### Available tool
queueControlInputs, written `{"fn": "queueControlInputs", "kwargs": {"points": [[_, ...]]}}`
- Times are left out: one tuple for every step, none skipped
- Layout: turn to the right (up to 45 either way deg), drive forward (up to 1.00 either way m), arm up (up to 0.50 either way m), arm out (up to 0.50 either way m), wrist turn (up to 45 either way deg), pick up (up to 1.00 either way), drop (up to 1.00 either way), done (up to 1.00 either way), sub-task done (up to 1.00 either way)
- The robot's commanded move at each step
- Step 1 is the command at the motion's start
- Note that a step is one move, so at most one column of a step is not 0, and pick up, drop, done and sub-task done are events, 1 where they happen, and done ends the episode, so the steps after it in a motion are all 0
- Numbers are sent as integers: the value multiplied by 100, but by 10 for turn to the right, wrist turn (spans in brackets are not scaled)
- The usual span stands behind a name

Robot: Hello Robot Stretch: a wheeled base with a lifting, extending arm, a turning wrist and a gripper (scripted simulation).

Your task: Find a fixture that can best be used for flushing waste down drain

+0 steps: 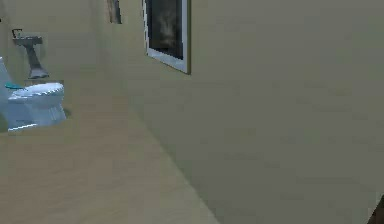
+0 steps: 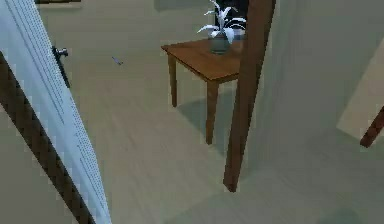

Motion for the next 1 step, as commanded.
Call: {"fn": "queueControlInputs", "kwargs": {"points": [[-300, 0, 0, 0, 0, 0, 0, 0, 0]]}}
